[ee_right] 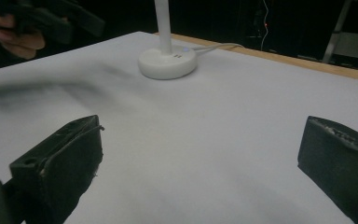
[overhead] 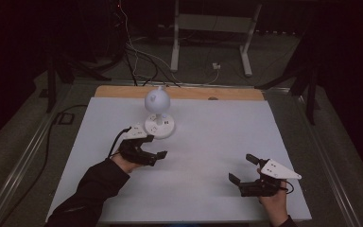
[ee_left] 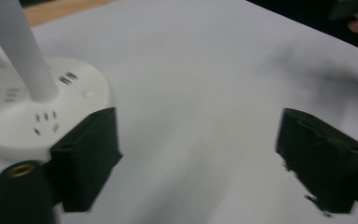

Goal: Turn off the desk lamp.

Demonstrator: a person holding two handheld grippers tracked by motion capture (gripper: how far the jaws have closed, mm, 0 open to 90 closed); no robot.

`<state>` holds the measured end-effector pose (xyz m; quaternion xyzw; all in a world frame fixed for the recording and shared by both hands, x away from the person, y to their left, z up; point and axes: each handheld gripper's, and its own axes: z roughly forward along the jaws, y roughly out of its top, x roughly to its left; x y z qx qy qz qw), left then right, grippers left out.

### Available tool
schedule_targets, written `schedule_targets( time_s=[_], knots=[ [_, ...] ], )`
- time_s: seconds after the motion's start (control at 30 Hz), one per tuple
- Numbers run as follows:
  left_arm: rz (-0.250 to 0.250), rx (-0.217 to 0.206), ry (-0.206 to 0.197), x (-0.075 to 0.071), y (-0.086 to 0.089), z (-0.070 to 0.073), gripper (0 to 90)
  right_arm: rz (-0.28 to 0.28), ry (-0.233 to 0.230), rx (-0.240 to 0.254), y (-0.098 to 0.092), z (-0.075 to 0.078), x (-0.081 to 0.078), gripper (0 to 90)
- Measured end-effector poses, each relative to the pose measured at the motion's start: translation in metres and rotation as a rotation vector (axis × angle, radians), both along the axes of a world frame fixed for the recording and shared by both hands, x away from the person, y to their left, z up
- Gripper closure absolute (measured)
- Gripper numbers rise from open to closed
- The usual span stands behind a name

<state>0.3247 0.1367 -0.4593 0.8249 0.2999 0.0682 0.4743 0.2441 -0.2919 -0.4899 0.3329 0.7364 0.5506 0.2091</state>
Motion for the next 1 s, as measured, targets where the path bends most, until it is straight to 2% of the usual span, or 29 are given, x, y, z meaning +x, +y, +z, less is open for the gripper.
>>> schedule_targets(
  time_s=[0.07,0.13,0.2,0.33,0.43,0.6,1.0],
  knots=[
    [-0.034,-0.005,0.012,-0.005,0.006,0.0,2.1,0.0,0.001,-0.001,0.0,0.0,0.0,0.0],
    [-0.051,0.0,0.018,-0.01,0.011,-0.001,0.4,0.0,0.002,0.0,0.0,0.0,0.0,0.0],
    [-0.064,0.012,0.01,-0.016,0.014,-0.004,0.4,0.0,0.001,-0.001,0.0,0.0,0.0,0.0],
    [-0.082,0.01,0.012,-0.026,0.021,-0.011,0.5,-0.001,0.001,-0.002,0.001,0.0,0.0,0.0],
    [-0.097,0.025,-0.011,-0.034,0.026,-0.017,0.5,0.001,0.002,-0.006,0.001,0.0,0.0,0.0],
    [-0.133,0.024,-0.009,-0.046,0.036,-0.023,0.5,0.002,0.004,-0.006,0.001,0.0,0.0,0.0],
    [-0.108,0.032,0.013,-0.07,0.061,-0.038,0.5,0.005,0.007,-0.01,0.001,-0.001,0.0,0.0]
  ],
)
